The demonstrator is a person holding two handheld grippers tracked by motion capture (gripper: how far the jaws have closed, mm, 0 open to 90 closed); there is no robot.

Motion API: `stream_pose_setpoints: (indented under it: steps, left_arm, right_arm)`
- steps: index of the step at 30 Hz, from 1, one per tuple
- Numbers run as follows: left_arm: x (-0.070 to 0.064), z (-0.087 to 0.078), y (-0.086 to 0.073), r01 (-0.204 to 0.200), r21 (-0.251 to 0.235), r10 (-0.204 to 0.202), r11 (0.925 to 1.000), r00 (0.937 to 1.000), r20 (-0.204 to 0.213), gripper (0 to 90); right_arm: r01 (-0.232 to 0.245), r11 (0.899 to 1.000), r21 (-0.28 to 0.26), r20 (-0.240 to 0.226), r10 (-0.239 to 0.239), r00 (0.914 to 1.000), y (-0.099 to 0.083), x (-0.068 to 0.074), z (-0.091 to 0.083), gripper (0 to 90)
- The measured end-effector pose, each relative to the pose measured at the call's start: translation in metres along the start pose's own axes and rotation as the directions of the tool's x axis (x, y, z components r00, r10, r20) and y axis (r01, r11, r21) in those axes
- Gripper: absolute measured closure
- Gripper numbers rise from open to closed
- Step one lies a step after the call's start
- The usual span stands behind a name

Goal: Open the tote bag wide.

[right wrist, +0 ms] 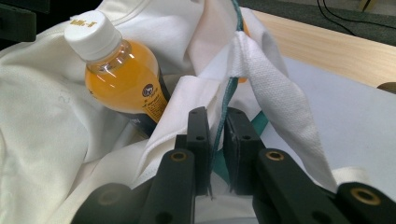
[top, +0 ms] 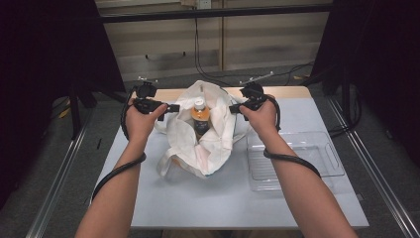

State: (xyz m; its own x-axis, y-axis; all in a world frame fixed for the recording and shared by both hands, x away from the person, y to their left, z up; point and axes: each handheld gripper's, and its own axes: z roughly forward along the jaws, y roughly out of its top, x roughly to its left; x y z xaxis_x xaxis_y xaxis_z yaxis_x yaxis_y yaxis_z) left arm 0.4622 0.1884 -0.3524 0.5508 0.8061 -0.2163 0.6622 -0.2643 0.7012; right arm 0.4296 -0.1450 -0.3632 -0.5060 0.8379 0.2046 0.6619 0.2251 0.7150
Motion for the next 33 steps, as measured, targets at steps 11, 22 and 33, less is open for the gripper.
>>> stream_pose_setpoints:
  steps: [11,22,33]
  left_arm:
    - [-0.01,0.016,-0.002,-0.044,0.062,0.044,0.9971,0.999,0.002,28.5]
    - [-0.002,0.021,-0.007,-0.028,0.079,0.031,0.9965,0.9986,-0.042,56.3]
    - [0.008,0.034,-0.016,-0.005,0.085,0.011,0.9964,0.9972,-0.074,65.9]
  right_arm:
    - [0.001,1.0,0.004,0.002,-0.001,1.0,-0.001,0.0,0.0,85.0]
    - [-0.023,1.0,0.011,0.001,0.023,0.9997,-0.006,-0.008,0.003,86.4]
    - [-0.064,0.998,0.013,-0.023,0.064,0.9977,-0.019,-0.024,0.011,86.8]
